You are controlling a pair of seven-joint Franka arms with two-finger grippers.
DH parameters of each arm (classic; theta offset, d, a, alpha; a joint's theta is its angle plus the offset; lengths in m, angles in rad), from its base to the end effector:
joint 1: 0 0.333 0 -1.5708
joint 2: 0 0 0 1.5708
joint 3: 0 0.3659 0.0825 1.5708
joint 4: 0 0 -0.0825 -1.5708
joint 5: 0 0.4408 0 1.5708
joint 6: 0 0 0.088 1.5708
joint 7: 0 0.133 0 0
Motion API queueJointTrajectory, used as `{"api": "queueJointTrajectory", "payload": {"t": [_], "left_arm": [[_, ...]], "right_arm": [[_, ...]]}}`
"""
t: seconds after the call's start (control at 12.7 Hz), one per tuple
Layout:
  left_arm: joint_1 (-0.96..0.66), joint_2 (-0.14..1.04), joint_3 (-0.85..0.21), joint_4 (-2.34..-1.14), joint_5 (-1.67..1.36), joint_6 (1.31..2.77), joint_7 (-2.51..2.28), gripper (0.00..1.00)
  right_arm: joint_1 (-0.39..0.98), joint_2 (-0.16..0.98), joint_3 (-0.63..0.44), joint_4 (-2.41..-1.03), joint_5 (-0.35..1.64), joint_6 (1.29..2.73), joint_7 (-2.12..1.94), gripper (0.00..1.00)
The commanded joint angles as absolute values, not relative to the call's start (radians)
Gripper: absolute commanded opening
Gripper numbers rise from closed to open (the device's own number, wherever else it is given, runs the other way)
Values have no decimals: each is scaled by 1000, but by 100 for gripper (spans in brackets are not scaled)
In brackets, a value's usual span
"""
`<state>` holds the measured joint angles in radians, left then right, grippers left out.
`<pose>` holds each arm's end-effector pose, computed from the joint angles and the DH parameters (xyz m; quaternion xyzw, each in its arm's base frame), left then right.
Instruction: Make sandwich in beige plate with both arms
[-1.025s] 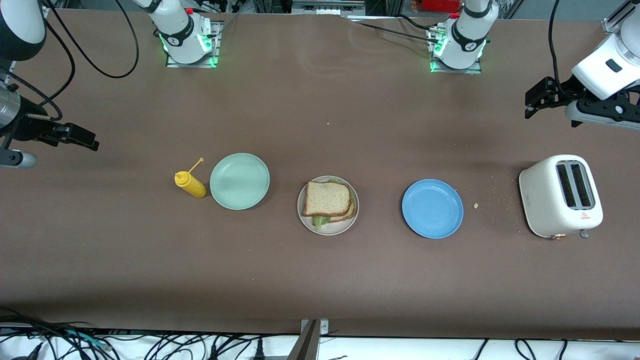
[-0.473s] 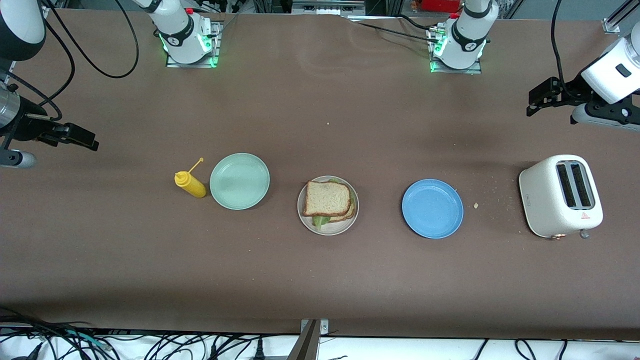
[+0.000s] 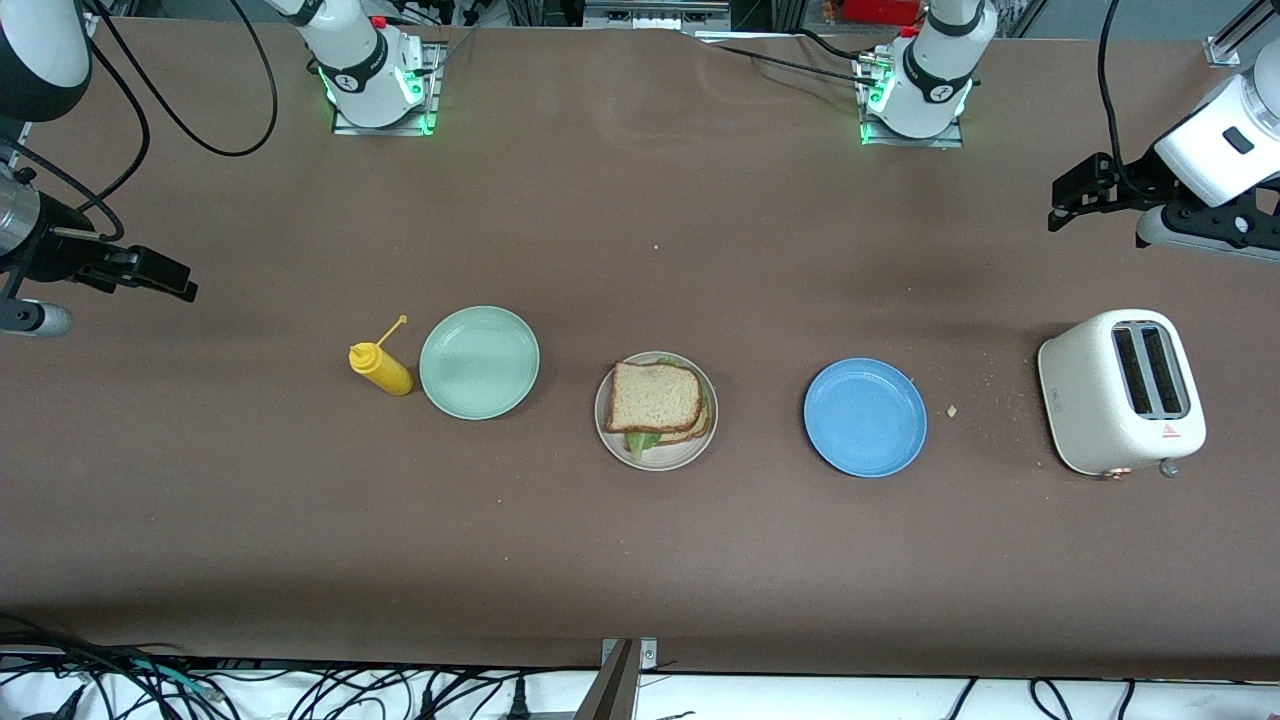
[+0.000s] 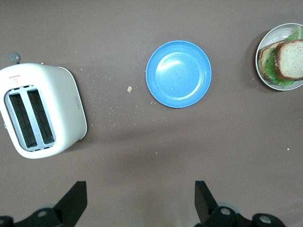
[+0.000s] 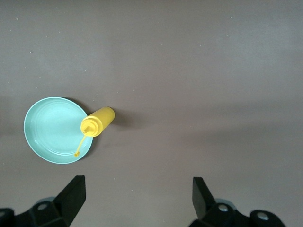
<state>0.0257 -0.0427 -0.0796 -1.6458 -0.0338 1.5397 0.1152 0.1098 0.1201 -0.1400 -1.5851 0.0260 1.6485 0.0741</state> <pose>0.5883 -0.0373 0.6320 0.9958 -0.0843 -0.0313 0.0162 0.6536 -0.0118 0.5720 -0.9982 0.0532 0.0278 0.0040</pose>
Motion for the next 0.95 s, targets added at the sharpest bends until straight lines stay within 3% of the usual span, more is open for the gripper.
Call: {"api": "queueJointTrajectory", "payload": {"t": [0.0, 0.87], "left_arm": [[26, -49, -84, -1635, -23, 1522, 103, 100], [28, -49, -84, -1635, -23, 1508, 106, 100]], "right_arm": [[109, 121, -143, -1577, 23, 1649, 63, 100], [109, 121, -143, -1577, 23, 1657, 63, 100]]}}
